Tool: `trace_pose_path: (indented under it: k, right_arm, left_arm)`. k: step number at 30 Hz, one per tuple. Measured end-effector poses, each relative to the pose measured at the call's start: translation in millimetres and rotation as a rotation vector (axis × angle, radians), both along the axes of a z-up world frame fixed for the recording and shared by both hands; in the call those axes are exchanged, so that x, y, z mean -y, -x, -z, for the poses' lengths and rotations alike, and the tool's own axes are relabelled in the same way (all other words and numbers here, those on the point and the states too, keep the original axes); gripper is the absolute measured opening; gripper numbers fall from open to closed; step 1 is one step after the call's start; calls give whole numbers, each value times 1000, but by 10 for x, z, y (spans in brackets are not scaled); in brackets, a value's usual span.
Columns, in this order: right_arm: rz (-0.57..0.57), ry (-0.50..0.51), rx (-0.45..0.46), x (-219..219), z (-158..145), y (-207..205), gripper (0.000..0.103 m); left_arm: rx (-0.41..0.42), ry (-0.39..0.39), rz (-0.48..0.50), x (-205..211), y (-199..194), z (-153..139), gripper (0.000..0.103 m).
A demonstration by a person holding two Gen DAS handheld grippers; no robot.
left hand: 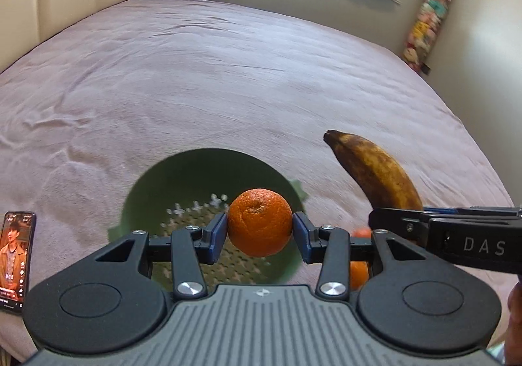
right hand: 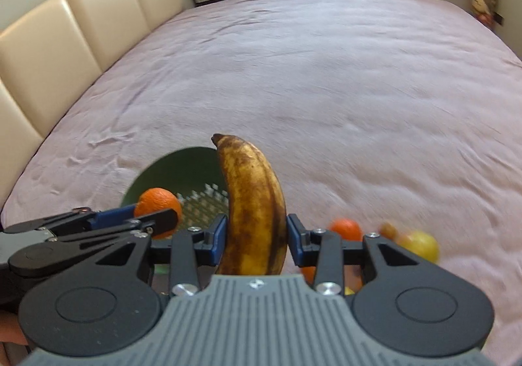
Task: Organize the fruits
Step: 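Carry banana and mandarin into the green colander and open both grippers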
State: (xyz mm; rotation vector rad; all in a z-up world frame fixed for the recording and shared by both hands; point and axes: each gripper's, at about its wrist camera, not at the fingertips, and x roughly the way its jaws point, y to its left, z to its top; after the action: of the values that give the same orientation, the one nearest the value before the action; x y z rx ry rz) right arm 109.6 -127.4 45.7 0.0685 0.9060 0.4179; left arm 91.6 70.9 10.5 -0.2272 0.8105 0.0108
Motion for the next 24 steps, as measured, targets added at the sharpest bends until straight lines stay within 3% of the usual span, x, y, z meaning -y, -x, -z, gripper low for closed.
trace_pose_path:
  k: [4, 11, 24]
  right_arm:
    - [-78, -9, 3, -342, 74, -176, 36]
    - [-172, 40, -49, -672, 356, -518, 36]
    - [-333, 171, -246, -968, 853, -943, 36]
  left_arm:
    - [-2, 17, -75, -209, -113, 66, 49]
    - [-76, 38, -165, -445, -276, 343, 49]
    - [-220, -84, -168, -427, -422, 719, 49]
